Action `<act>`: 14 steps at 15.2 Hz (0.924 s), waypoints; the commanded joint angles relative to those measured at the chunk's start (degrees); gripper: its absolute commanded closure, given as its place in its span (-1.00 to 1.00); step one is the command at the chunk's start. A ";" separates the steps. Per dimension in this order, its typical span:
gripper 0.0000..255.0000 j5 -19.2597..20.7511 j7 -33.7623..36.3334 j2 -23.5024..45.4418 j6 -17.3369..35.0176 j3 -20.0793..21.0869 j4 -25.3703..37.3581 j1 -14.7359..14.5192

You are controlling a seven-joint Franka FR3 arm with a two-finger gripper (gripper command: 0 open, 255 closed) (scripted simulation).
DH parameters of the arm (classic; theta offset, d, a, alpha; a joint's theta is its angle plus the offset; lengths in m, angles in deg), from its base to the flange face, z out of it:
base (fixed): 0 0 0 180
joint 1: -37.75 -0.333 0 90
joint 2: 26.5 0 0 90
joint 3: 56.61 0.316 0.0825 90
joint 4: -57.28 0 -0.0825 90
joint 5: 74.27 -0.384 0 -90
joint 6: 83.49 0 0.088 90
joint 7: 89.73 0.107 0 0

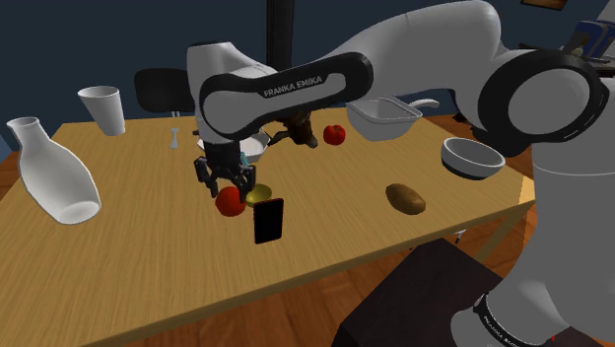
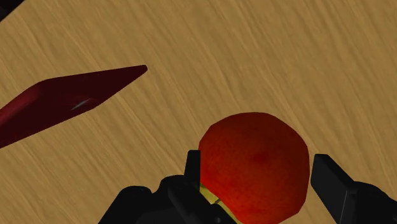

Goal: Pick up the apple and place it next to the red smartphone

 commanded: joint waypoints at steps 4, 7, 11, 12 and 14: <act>1.00 0.41 0.15 1.30 3.10 -0.25 -1.82 -0.06; 1.00 0.55 0.21 1.73 4.09 -0.33 -2.39 -0.07; 1.00 0.56 0.21 1.74 4.09 -0.32 -2.38 -0.06; 1.00 0.56 0.21 1.74 4.08 -0.31 -2.38 -0.06; -1.00 0.54 0.20 1.59 4.23 -0.30 -2.68 -0.01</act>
